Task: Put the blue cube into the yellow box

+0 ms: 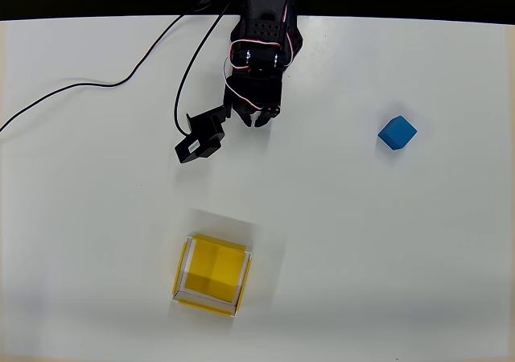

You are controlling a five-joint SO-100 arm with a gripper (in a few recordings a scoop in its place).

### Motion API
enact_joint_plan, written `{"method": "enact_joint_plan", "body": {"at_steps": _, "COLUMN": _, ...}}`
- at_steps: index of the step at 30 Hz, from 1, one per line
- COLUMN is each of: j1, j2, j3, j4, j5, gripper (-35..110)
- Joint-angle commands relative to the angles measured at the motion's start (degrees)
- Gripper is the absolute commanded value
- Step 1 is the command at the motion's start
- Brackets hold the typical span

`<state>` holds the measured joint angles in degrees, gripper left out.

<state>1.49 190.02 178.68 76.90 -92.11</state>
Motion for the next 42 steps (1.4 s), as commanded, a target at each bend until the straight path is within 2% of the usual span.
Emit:
{"method": "enact_joint_plan", "body": {"at_steps": 1, "j1": 0.09, "j2": 1.58, "j3": 1.49, "j4": 0.88, "j5": 0.97, "gripper": 0}}
{"method": "enact_joint_plan", "body": {"at_steps": 9, "j1": 0.09, "j2": 1.58, "j3": 1.49, "j4": 0.88, "j5": 0.70, "gripper": 0}}
{"method": "enact_joint_plan", "body": {"at_steps": 13, "j1": -0.70, "j2": 1.49, "j3": 1.41, "j4": 0.79, "j5": -3.78, "gripper": 1}}
{"method": "enact_joint_plan", "body": {"at_steps": 17, "j1": -2.20, "j2": -2.29, "j3": -3.16, "j4": -6.15, "j5": -2.46, "gripper": 12}}
{"method": "enact_joint_plan", "body": {"at_steps": 21, "j1": -6.24, "j2": -10.02, "j3": -13.01, "j4": -11.43, "j5": 1.85, "gripper": 26}}
{"method": "enact_joint_plan", "body": {"at_steps": 24, "j1": -10.99, "j2": -18.02, "j3": -22.94, "j4": -11.69, "j5": 5.80, "gripper": 33}}
{"method": "enact_joint_plan", "body": {"at_steps": 34, "j1": -25.49, "j2": -39.11, "j3": -52.82, "j4": -6.59, "j5": 15.91, "gripper": 35}}
{"method": "enact_joint_plan", "body": {"at_steps": 39, "j1": -33.66, "j2": -46.32, "j3": -60.12, "j4": -3.43, "j5": 20.13, "gripper": 51}}
{"method": "enact_joint_plan", "body": {"at_steps": 42, "j1": -37.97, "j2": -51.59, "j3": -63.02, "j4": -2.55, "j5": 21.09, "gripper": 55}}
